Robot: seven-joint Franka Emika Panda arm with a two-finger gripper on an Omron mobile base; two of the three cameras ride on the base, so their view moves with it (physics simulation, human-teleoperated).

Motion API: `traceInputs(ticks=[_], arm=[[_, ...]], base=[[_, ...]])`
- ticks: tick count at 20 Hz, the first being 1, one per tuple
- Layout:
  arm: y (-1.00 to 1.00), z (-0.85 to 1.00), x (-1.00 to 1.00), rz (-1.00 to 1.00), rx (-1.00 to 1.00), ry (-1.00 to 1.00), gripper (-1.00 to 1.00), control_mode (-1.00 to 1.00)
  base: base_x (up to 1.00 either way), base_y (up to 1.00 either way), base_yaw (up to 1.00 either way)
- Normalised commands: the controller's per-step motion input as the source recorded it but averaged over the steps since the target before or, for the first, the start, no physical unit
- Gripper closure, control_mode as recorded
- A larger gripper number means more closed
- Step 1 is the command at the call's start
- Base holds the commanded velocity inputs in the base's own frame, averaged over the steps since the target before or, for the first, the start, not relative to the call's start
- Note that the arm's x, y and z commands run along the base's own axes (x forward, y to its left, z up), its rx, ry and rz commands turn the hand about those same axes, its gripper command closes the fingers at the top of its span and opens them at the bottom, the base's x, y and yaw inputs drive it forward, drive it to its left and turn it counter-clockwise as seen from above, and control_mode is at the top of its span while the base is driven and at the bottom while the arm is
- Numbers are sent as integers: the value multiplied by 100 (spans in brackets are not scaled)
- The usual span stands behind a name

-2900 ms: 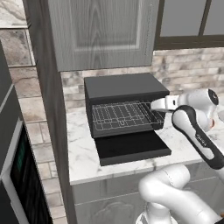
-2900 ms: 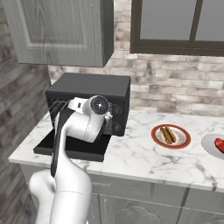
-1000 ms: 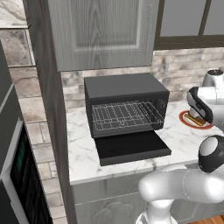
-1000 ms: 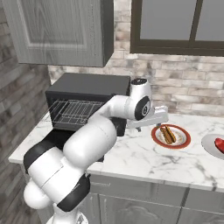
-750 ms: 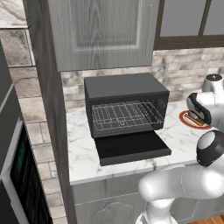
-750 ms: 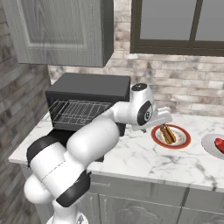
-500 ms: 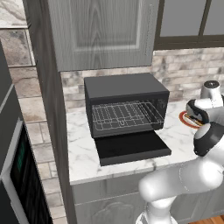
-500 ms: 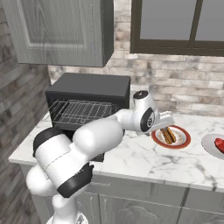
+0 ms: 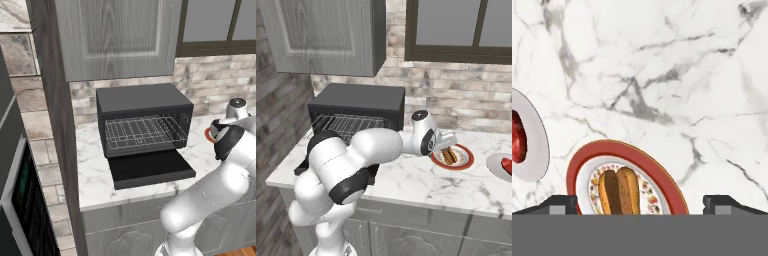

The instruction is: Open the toaster oven door. Place the hotdog bun on the top rack in the toaster oven and place the steak on the bottom rack.

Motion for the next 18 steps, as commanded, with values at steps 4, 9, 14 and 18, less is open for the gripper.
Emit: traceInputs(ticks=[4,9,14,18], arm=[[-43,-2,22,13,0,8,-100,-100],[-48,-1,15,14,0,11,-100,-100],[-54,0,17,14,0,5,-100,-100],[-47,0,26,13,0,5,-100,-100]], base=[[0,0,0],[0,0,0],[0,0,0],[0,0,0]])
